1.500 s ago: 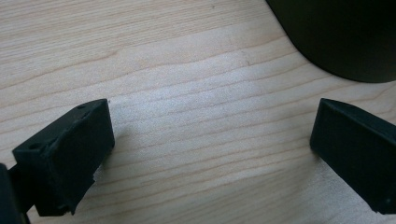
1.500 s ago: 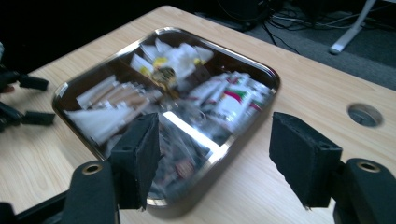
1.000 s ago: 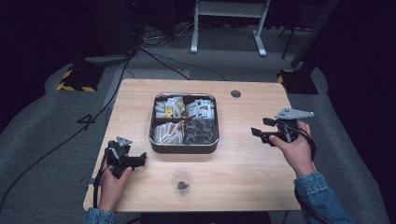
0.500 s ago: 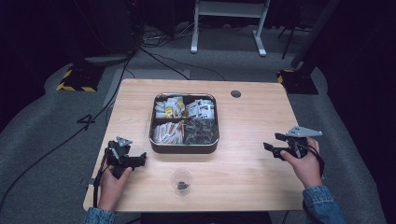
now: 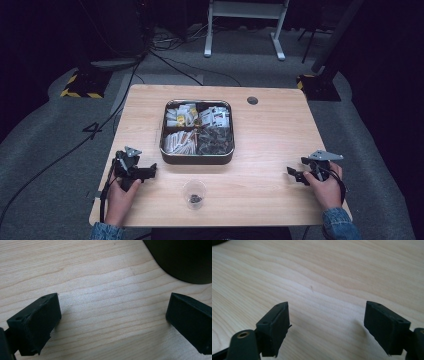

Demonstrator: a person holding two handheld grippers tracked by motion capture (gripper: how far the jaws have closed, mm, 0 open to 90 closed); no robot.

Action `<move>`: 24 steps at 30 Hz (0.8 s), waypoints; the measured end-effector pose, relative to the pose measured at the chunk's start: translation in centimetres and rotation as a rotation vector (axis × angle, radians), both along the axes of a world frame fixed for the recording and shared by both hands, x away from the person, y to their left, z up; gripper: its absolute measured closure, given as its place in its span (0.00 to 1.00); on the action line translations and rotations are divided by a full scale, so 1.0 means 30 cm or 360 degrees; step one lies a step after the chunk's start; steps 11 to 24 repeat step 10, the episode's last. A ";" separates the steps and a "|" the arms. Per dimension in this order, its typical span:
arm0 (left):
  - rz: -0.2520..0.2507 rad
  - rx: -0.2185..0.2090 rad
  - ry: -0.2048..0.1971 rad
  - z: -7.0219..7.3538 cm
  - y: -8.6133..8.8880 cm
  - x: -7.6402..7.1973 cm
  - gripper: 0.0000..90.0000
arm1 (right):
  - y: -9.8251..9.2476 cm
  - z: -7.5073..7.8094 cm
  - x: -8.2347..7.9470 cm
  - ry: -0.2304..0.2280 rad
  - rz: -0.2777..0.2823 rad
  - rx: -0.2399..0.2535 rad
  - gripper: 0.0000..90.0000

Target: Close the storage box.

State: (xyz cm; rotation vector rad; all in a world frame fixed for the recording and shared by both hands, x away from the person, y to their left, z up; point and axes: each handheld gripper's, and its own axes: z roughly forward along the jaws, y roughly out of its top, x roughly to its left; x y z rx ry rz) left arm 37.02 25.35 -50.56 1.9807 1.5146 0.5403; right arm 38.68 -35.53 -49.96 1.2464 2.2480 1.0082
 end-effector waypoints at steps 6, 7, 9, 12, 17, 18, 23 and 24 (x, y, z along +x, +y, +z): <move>0.0001 -0.0001 0.0000 0.000 0.000 0.000 0.00 | -0.003 -0.014 -0.003 -0.0006 0.0009 -0.0040 0.15; 0.0000 0.0001 -0.0001 0.000 0.000 0.000 0.00 | -0.002 -0.014 -0.002 0.0001 -0.0010 -0.0046 0.11; 0.0000 0.0000 0.0000 0.000 0.000 0.000 0.00 | 0.003 -0.016 0.002 0.0016 -0.0069 -0.0055 0.07; 0.0000 0.0000 0.0000 0.000 0.000 0.000 0.00 | 0.005 -0.016 0.002 0.0019 -0.0075 -0.0056 0.06; 0.0000 0.0000 0.0000 0.000 0.000 0.000 0.00 | 0.005 -0.016 0.002 0.0019 -0.0075 -0.0056 0.06; 0.0000 0.0000 0.0000 0.000 0.000 0.000 0.00 | 0.005 -0.016 0.002 0.0019 -0.0075 -0.0056 0.06; 0.0000 0.0000 0.0000 0.000 0.000 0.000 0.00 | 0.005 -0.016 0.002 0.0019 -0.0075 -0.0056 0.06; 0.0000 0.0000 0.0000 0.000 0.000 0.000 0.00 | 0.005 -0.016 0.002 0.0019 -0.0075 -0.0056 0.06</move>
